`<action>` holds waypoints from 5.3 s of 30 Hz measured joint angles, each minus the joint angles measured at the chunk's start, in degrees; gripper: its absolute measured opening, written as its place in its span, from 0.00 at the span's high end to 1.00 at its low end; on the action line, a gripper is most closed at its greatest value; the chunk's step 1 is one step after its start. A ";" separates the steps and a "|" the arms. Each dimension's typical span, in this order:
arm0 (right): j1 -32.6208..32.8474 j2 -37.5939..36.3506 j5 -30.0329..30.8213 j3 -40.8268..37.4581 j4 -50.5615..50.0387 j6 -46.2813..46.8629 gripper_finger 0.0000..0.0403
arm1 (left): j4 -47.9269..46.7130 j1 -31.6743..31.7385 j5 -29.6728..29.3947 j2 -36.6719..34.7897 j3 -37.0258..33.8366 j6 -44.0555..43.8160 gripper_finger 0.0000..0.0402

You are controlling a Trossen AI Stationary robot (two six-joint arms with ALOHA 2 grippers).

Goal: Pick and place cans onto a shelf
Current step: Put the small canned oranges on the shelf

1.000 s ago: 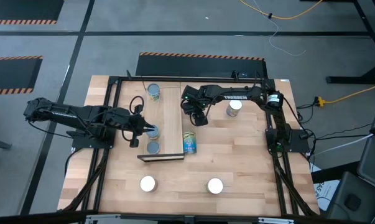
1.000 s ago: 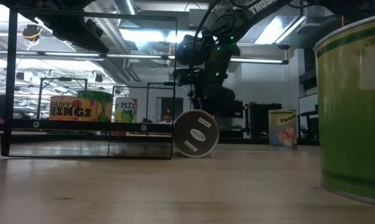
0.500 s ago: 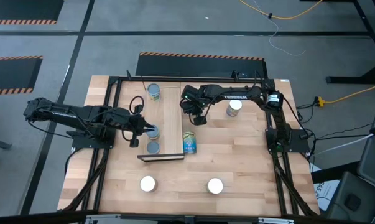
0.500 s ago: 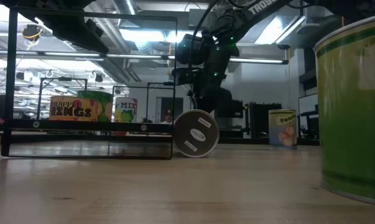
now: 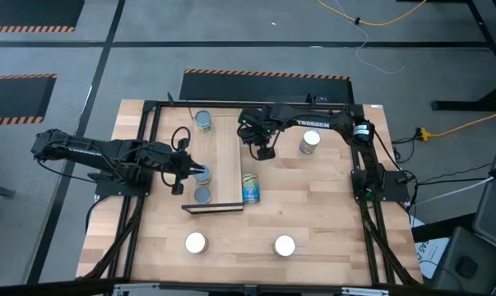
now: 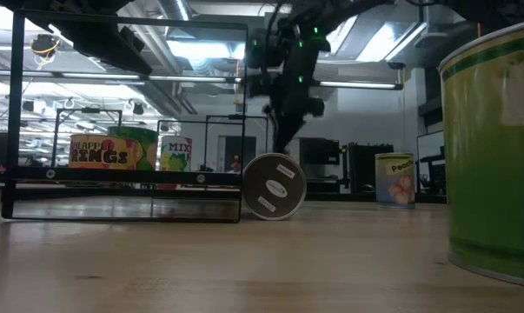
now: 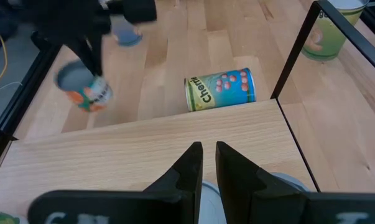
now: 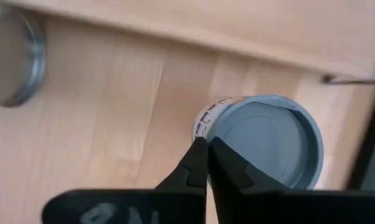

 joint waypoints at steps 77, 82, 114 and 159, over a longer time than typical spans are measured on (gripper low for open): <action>7.70 12.86 -7.10 13.91 14.87 -13.69 0.90 | 0.04 0.01 0.04 0.00 -0.02 -0.05 0.90; 7.68 13.26 -6.93 13.65 14.43 -13.67 0.79 | 0.04 0.00 0.04 0.00 -0.02 -0.07 0.90; 11.37 12.92 12.70 13.82 3.89 -12.77 0.75 | 0.04 0.00 0.07 0.00 -0.02 -0.07 0.90; 6.85 12.83 1.49 13.89 11.02 26.02 0.75 | 0.04 0.02 0.06 0.00 -0.02 -0.04 0.90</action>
